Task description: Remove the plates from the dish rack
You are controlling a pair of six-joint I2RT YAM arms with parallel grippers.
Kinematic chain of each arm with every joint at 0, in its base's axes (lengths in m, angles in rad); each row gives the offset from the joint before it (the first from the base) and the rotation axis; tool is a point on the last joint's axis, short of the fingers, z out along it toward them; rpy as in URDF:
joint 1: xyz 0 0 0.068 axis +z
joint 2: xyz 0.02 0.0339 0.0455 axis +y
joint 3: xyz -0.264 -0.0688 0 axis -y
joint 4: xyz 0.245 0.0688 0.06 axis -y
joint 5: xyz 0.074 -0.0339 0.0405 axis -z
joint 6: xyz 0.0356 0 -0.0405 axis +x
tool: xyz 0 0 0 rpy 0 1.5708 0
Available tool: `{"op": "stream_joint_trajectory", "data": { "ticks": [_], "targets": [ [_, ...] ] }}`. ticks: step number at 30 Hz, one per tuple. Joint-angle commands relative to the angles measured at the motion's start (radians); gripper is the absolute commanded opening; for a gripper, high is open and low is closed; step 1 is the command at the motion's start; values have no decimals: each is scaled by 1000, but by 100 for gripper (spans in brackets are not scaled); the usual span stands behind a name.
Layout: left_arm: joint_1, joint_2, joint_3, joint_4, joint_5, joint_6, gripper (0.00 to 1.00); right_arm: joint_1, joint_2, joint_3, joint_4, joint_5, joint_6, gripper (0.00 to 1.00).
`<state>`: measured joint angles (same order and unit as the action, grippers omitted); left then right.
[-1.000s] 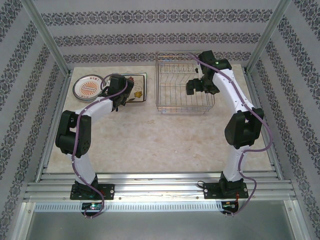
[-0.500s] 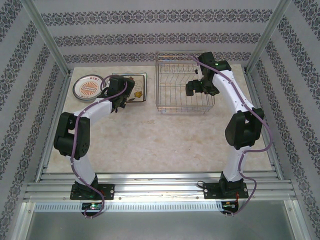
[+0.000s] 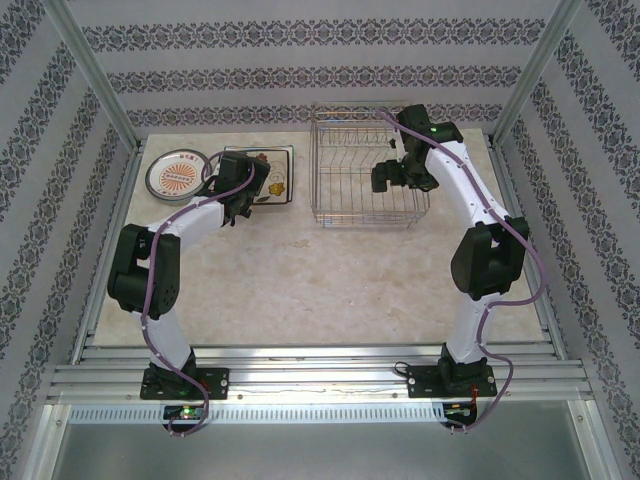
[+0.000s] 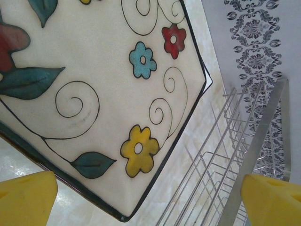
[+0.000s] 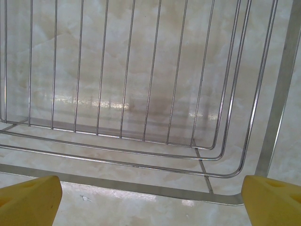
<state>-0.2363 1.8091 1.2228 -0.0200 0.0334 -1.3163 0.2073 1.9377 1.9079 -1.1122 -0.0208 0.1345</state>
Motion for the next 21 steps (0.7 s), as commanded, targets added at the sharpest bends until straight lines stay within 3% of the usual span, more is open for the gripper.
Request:
{"op": "stream_joint_trajectory", "data": {
  "ticks": [1, 21],
  "targets": [
    [-14, 12, -18, -41, 13, -1, 100, 3, -22, -15, 5, -17, 5, 98],
    [-14, 83, 34, -63, -9, 15, 100, -11, -22, -43, 17, -22, 1, 98]
  ]
}}
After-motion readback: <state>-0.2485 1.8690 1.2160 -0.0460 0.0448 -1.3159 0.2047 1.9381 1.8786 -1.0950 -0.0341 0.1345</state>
